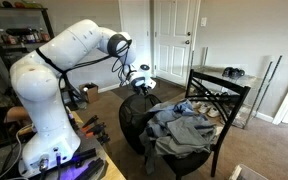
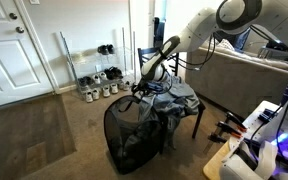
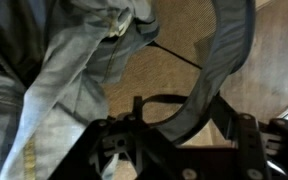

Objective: Put one pair of trousers in the laundry bag

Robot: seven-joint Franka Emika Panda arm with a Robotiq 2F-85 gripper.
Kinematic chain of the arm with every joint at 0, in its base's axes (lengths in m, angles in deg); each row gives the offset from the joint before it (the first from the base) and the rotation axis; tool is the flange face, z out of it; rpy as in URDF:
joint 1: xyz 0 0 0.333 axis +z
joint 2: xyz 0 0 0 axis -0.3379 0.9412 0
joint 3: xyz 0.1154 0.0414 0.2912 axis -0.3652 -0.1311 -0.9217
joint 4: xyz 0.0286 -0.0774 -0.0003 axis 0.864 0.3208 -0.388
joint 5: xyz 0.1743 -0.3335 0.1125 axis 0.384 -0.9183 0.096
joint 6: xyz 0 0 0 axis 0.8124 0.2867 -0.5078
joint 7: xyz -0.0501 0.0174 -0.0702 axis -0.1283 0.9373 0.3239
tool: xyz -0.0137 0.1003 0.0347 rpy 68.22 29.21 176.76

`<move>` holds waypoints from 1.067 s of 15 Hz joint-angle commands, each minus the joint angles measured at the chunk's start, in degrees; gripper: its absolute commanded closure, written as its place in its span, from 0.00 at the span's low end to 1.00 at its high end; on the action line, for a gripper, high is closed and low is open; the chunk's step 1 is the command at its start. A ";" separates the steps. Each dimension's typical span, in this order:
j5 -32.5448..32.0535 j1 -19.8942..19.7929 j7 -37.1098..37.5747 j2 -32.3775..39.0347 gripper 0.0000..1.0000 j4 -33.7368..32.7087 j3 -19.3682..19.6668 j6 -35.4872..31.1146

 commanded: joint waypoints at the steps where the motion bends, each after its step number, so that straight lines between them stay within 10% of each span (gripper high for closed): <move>1: 1.88 2.23 5.42 -1.41 0.02 2.35 7.36 -4.80; 16: 1.60 3.65 27.90 10.03 0.00 -19.92 25.55 7.57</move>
